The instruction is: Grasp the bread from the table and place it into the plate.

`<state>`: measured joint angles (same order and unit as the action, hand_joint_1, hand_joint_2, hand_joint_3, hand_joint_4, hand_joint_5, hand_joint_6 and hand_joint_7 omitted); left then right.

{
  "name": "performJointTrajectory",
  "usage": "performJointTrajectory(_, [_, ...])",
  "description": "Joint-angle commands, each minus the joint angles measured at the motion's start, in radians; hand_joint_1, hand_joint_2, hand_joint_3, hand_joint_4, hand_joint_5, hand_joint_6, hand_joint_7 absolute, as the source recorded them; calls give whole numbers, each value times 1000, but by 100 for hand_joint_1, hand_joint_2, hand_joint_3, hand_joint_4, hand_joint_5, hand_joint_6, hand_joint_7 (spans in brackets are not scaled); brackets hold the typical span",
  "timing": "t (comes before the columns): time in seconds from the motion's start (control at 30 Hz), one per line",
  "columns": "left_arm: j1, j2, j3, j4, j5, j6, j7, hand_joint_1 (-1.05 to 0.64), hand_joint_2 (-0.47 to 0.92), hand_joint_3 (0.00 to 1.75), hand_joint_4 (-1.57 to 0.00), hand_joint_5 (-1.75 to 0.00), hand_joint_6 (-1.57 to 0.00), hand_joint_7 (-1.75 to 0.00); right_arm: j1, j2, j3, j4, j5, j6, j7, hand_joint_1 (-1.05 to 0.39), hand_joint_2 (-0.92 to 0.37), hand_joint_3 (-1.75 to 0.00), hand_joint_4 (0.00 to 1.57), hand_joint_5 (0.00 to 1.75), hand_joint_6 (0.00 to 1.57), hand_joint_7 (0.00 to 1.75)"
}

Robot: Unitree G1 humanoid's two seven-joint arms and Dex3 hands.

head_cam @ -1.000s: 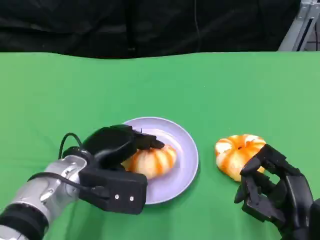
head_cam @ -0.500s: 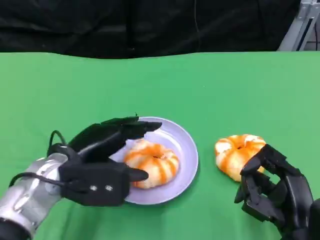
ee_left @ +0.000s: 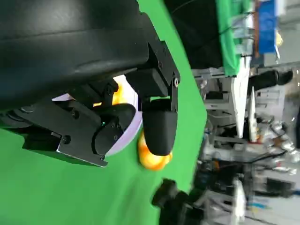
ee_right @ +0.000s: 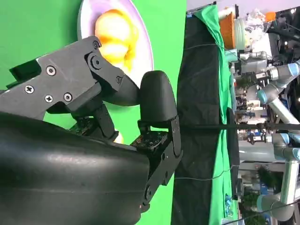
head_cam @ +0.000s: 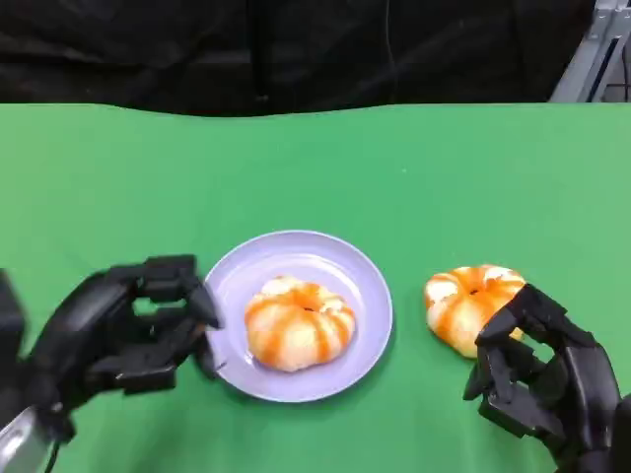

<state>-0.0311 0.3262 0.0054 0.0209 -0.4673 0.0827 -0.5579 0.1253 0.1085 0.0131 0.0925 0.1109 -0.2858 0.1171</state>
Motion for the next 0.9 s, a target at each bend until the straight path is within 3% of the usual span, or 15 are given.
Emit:
performJointTrajectory(0.03, [82, 8, 65, -65, -98, 118, -29, 4, 70, 123, -95, -175, -77, -175, -3, -13, -13, 1, 18, 3, 8, -15, -61, -110, 82, 175, 63, 160])
performJointTrajectory(0.27, [135, -25, 112, -45, -135, 180, -42, 4, 64, 141, -97, -175, -78, -175, 0, -8, -11, -6, 5, 4, -4, -14, -61, -109, 83, 175, 64, 160])
performJointTrajectory(0.63, [114, -43, 134, 1, -131, 182, -90, 4, 63, 139, -96, -175, -77, -175, -5, -9, -11, 4, 8, 1, -1, -15, -60, -110, 84, 175, 64, 159])
performJointTrajectory(0.9, [113, -51, 142, 1, -123, 190, -92, 3, 58, 148, -97, -175, -79, -175, -9, -4, -10, 13, 5, -11, -4, -16, -60, -111, 83, 175, 65, 160])
